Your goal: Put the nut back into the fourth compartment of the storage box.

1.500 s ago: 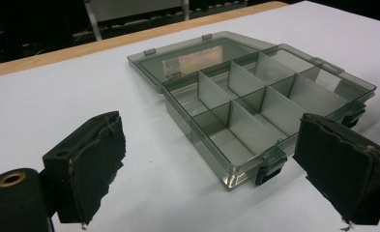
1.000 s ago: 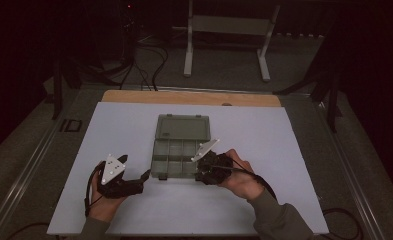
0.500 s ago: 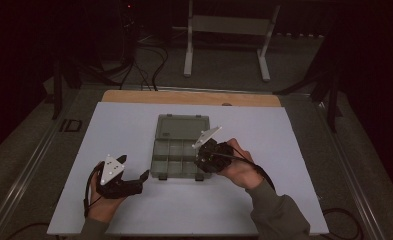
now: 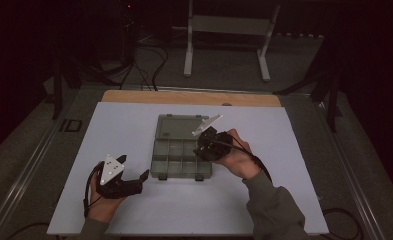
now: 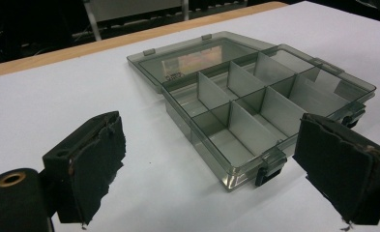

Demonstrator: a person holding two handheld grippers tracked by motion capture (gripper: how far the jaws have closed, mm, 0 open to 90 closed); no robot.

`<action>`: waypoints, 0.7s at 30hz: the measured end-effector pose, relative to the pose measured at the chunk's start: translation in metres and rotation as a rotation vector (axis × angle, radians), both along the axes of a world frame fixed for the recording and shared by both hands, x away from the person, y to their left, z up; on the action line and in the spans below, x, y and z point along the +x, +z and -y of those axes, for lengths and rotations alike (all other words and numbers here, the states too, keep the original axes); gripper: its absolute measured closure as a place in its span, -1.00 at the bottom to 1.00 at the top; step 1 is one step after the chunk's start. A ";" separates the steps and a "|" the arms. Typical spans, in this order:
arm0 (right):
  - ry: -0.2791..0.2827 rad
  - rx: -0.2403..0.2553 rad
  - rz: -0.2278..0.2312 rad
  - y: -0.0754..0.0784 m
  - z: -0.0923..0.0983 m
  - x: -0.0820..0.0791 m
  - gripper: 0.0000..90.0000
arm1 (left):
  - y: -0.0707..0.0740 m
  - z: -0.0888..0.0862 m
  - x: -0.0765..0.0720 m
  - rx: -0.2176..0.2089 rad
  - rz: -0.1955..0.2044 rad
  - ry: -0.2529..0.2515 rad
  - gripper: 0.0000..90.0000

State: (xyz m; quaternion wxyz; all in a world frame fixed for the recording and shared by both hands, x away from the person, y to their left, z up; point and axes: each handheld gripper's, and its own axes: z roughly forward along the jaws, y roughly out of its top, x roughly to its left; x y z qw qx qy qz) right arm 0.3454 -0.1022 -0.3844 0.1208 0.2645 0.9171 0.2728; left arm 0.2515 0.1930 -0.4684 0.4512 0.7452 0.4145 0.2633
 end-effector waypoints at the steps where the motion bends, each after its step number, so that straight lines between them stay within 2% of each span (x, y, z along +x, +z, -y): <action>1: -0.002 0.000 0.001 0.000 0.000 0.002 0.56 | 0.000 0.000 0.000 0.001 0.000 0.000 -0.77; 21: -0.062 -0.018 -0.035 -0.015 -0.004 0.028 0.56 | 0.000 0.000 0.000 0.001 -0.001 -0.001 -0.76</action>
